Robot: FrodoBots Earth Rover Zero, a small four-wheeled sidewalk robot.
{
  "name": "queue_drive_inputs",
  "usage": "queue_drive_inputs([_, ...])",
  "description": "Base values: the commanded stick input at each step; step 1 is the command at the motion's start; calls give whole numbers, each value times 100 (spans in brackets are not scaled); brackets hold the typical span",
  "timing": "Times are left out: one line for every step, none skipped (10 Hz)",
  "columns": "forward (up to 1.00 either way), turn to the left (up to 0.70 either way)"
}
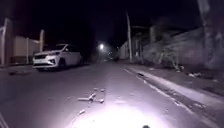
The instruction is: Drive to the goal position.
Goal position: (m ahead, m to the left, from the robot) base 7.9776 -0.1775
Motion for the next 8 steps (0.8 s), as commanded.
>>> queue_drive_inputs([70,0])
queue_drive_inputs([70,0])
queue_drive_inputs([70,0])
queue_drive_inputs([70,0])
queue_drive_inputs([70,0])
queue_drive_inputs([70,0])
queue_drive_inputs([70,0])
queue_drive_inputs([70,0])
